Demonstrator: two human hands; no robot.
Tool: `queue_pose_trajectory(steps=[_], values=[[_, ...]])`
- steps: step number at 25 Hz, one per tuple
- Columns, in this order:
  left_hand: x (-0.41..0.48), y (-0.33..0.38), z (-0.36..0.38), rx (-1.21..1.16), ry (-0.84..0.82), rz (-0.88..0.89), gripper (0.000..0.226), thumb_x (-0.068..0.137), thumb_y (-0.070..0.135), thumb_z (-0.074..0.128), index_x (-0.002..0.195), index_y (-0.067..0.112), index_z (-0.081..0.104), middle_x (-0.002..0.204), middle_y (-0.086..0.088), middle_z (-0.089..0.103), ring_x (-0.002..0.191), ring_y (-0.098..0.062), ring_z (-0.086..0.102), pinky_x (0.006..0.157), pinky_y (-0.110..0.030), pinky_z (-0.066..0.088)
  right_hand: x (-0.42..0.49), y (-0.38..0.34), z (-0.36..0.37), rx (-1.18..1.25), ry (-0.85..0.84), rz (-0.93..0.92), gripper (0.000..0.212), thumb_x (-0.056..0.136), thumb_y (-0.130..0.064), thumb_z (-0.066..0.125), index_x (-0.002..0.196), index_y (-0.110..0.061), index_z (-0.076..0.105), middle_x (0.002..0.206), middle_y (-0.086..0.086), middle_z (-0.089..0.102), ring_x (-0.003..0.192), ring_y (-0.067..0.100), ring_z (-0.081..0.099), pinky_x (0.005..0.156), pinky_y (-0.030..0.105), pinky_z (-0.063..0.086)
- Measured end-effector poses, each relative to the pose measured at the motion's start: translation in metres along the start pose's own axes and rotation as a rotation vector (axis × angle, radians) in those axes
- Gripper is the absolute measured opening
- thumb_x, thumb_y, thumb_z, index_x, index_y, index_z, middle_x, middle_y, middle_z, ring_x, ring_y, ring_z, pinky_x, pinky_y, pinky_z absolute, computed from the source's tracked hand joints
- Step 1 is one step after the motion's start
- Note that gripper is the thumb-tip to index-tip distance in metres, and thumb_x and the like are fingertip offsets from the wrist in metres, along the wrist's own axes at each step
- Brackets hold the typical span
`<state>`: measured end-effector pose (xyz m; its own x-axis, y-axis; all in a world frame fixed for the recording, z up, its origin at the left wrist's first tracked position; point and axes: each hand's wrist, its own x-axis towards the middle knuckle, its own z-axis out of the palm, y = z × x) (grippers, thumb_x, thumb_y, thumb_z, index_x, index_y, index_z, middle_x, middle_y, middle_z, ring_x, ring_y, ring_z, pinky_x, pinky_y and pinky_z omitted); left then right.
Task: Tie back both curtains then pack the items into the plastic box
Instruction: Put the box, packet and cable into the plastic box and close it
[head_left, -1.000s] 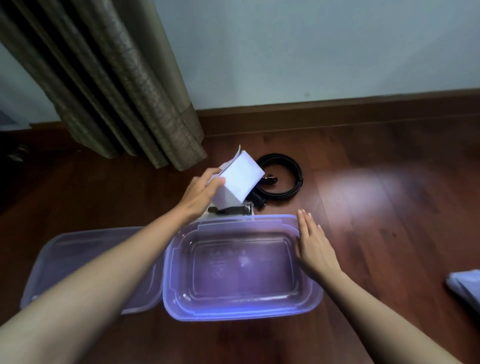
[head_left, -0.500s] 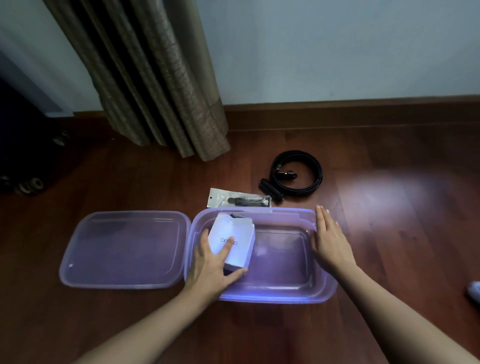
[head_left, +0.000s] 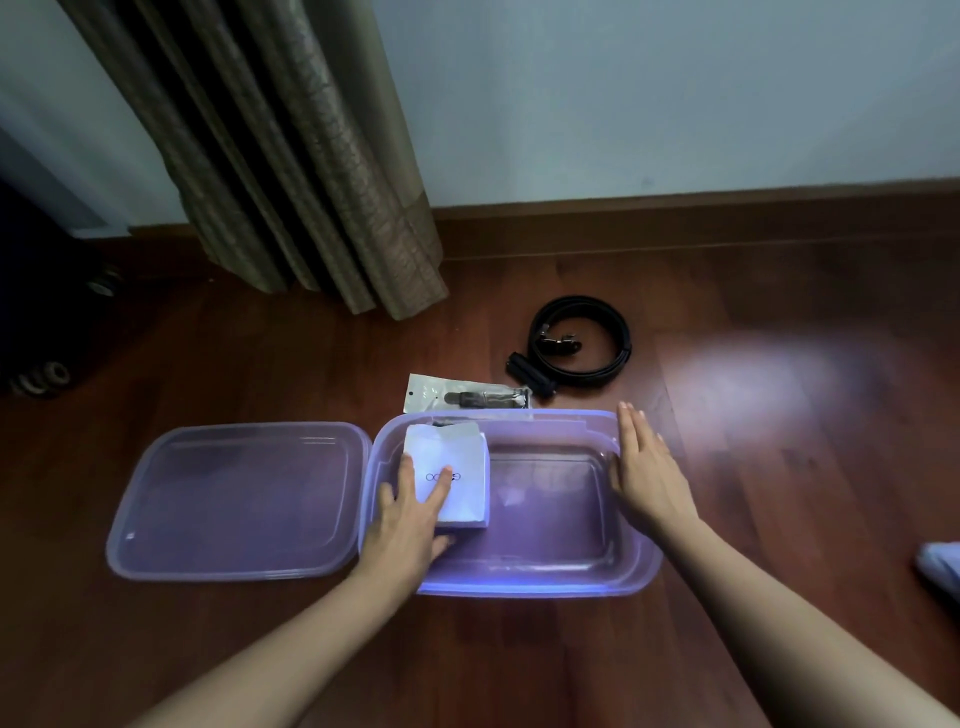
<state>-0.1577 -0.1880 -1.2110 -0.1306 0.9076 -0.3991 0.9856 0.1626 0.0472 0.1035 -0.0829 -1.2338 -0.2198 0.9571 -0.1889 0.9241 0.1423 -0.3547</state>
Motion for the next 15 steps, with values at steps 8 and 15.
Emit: queue_pose_trajectory(steps=[8, 15], values=[[0.051, 0.026, -0.067, -0.292, 0.437, 0.279, 0.062, 0.078, 0.042, 0.049, 0.135, 0.017, 0.045, 0.133, -0.015, 0.049, 0.106, -0.034, 0.055, 0.087, -0.037, 0.048, 0.000, 0.000, -0.002, 0.027, -0.006, -0.015, 0.061, 0.094, -0.014, 0.036, 0.148, -0.005, 0.009, 0.158, 0.010, 0.009, 0.146, 0.023, 0.009, 0.117, 0.034, 0.009], [0.185, 0.086, -0.086, -0.502, 0.035, 0.175, 0.041, 0.097, 0.028, 0.045, 0.138, 0.026, 0.044, 0.133, -0.023, 0.041, 0.124, -0.037, 0.043, 0.102, -0.028, 0.032, 0.000, 0.002, -0.001, 0.060, 0.006, -0.019, 0.061, 0.095, -0.014, 0.036, 0.148, -0.007, 0.007, 0.158, 0.009, 0.008, 0.146, 0.021, 0.007, 0.117, 0.031, 0.007]])
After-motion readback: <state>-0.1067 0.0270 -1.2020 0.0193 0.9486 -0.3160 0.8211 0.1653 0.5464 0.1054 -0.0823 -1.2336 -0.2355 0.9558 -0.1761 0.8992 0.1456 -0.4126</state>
